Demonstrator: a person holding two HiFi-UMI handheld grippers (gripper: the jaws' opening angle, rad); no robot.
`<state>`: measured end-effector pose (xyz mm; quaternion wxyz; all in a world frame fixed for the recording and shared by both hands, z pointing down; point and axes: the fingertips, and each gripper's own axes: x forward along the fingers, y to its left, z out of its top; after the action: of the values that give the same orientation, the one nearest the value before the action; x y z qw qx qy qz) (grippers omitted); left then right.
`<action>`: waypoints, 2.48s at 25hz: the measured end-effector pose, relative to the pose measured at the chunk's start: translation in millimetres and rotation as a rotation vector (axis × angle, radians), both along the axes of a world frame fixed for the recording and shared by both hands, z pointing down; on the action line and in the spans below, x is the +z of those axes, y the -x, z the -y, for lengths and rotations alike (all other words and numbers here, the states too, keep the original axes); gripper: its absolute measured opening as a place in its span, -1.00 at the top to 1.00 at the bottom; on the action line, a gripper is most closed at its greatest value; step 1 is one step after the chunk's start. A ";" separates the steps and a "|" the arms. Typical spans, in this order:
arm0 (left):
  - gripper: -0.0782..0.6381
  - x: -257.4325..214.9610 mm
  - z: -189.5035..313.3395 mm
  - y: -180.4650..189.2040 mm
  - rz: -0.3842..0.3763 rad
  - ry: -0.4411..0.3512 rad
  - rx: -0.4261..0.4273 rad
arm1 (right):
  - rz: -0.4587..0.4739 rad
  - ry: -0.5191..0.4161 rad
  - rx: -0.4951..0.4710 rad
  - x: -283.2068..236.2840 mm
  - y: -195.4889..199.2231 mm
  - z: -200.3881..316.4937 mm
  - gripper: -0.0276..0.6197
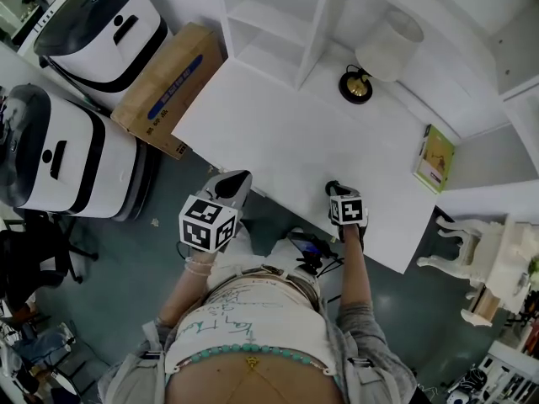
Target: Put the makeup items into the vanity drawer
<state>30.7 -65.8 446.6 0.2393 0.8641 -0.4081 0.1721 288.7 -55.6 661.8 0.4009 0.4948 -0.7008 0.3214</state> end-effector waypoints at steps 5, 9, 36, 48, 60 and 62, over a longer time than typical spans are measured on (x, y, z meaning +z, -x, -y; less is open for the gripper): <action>0.78 2.3 -3.1 7.1 -0.004 0.004 -0.019 | -0.047 -0.013 0.018 -0.3 -3.5 2.4 0.75; 0.78 3.3 -4.0 13.1 -0.005 0.008 -0.036 | -0.068 -0.009 0.046 0.9 -5.1 3.5 0.65; 0.78 9.9 2.5 20.0 0.001 0.026 -0.060 | 0.045 -0.012 0.131 5.0 -1.2 7.9 0.65; 0.78 10.4 4.2 4.9 0.000 0.022 -0.032 | 0.021 -0.025 0.065 -2.0 -0.4 5.1 0.83; 0.78 9.3 5.5 -15.9 -0.001 0.017 -0.003 | 0.088 -0.042 0.030 -23.0 1.5 5.6 0.83; 0.78 10.2 5.7 -16.8 0.005 0.018 -0.001 | 0.096 -0.043 0.016 -24.9 4.1 6.4 0.83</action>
<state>47.5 -71.5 456.8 0.2461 0.8612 -0.4076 0.1776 284.6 -62.0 637.0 0.3536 0.4929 -0.7220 0.3327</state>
